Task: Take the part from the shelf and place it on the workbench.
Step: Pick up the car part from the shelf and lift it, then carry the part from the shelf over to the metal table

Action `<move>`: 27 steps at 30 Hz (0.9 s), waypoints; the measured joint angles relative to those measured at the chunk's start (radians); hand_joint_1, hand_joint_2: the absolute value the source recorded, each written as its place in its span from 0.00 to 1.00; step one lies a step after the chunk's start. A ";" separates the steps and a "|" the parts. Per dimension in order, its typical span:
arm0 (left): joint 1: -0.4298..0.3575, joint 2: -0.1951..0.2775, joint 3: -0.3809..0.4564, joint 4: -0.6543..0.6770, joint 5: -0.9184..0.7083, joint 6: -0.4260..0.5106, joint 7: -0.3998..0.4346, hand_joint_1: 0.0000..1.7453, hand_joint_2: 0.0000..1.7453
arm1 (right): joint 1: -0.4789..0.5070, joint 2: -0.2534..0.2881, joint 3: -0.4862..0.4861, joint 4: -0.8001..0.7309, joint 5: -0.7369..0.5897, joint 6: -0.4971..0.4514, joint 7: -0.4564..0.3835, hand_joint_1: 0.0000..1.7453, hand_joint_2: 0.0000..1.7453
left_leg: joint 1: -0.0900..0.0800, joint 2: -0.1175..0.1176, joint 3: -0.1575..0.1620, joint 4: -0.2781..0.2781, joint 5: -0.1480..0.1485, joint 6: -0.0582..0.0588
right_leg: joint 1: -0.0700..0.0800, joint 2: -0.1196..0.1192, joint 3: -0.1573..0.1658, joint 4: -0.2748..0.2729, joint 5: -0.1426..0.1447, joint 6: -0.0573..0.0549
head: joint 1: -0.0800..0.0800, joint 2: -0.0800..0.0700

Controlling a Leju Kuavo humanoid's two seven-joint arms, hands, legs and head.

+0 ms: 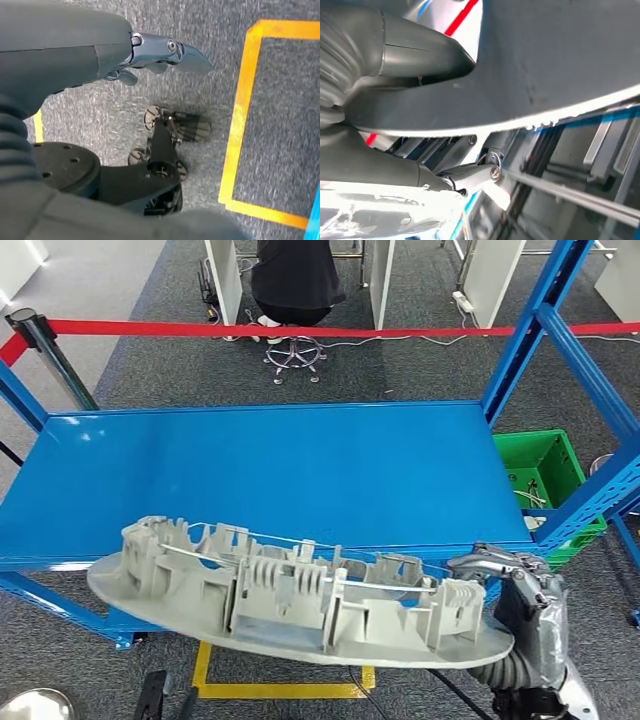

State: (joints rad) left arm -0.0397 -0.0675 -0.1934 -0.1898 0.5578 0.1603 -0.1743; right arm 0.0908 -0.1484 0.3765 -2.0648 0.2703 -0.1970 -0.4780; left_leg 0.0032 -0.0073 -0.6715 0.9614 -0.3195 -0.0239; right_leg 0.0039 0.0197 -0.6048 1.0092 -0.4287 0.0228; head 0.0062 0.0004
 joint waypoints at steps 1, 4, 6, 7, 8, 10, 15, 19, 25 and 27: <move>0.000 0.000 0.000 0.000 0.004 -0.001 0.000 0.00 1.00 | 0.008 0.002 -0.011 -0.008 -0.038 0.038 -0.002 1.00 1.00 | 0.000 0.000 0.000 0.000 0.000 0.000 | 0.000 0.000 0.000 0.000 0.000 0.000 | 0.000 0.000; 0.000 0.000 0.000 0.000 0.018 -0.010 0.000 0.00 1.00 | 0.032 0.008 -0.041 -0.025 -0.125 0.124 -0.002 1.00 1.00 | 0.000 0.000 0.000 0.000 0.000 0.000 | 0.000 0.000 0.000 0.000 0.000 0.000 | 0.000 0.000; 0.001 0.001 0.001 0.000 0.029 -0.032 -0.006 0.00 1.00 | 0.048 0.014 -0.064 -0.028 -0.144 0.149 0.001 1.00 1.00 | 0.000 0.000 0.000 0.000 0.000 0.000 | 0.000 0.000 0.000 0.000 0.000 0.000 | 0.000 0.000; 0.001 0.001 0.002 0.000 0.035 -0.042 -0.011 0.00 1.00 | 0.057 0.017 -0.076 -0.029 -0.146 0.157 0.007 1.00 1.00 | 0.000 0.000 0.000 0.000 0.000 0.000 | 0.000 0.000 0.000 0.000 0.000 0.000 | 0.000 0.000; 0.001 0.001 0.003 0.000 0.041 -0.043 -0.021 0.00 1.00 | 0.068 0.019 -0.086 -0.030 -0.148 0.164 0.014 1.00 1.00 | 0.000 0.000 0.000 0.000 0.000 0.000 | 0.000 0.000 0.000 0.000 0.000 0.000 | 0.000 0.000; 0.001 0.001 0.005 0.000 0.052 -0.010 -0.051 0.00 1.00 | 0.096 0.020 -0.108 -0.031 -0.165 0.182 0.024 1.00 1.00 | 0.000 0.000 0.000 0.000 0.000 0.000 | 0.000 -0.001 -0.002 0.000 -0.001 0.000 | 0.000 0.000; 0.006 -0.002 0.036 0.000 0.094 0.051 -0.105 0.00 1.00 | 0.239 0.024 -0.215 -0.082 -0.243 0.232 -0.021 1.00 1.00 | -0.001 -0.002 0.000 0.000 -0.003 0.002 | 0.000 -0.004 -0.001 0.000 -0.004 0.001 | 0.000 0.000; 0.006 -0.001 0.055 0.000 0.104 0.020 -0.107 0.00 1.00 | 0.303 0.044 -0.303 -0.115 -0.279 0.285 -0.034 1.00 1.00 | -0.001 -0.002 0.000 0.000 -0.003 0.002 | -0.001 -0.003 0.001 0.000 -0.003 0.000 | 0.000 0.000; 0.011 0.000 0.062 0.000 0.091 -0.042 -0.098 0.00 1.00 | 0.360 0.164 -0.517 -0.130 -0.446 0.567 -0.034 1.00 1.00 | -0.005 -0.002 0.002 0.004 -0.015 0.010 | -0.005 -0.003 0.005 -0.002 -0.007 0.006 | 0.000 0.000; 0.012 0.000 0.062 0.000 0.083 -0.042 -0.098 0.00 1.00 | 0.372 0.222 -0.610 -0.130 -0.478 0.652 -0.019 1.00 1.00 | -0.007 -0.002 0.002 0.007 -0.018 0.014 | -0.007 -0.003 0.008 -0.002 -0.009 0.009 | 0.000 0.000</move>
State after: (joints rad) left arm -0.0281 -0.0680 -0.1317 -0.1893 0.6406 0.1185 -0.2724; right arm 0.4626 0.0735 -0.2338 -2.1950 -0.2076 0.4552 -0.4975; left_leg -0.0034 -0.0097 -0.6692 0.9684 -0.3372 -0.0094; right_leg -0.0031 0.0166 -0.5970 1.0077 -0.4378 0.0319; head 0.0059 0.0004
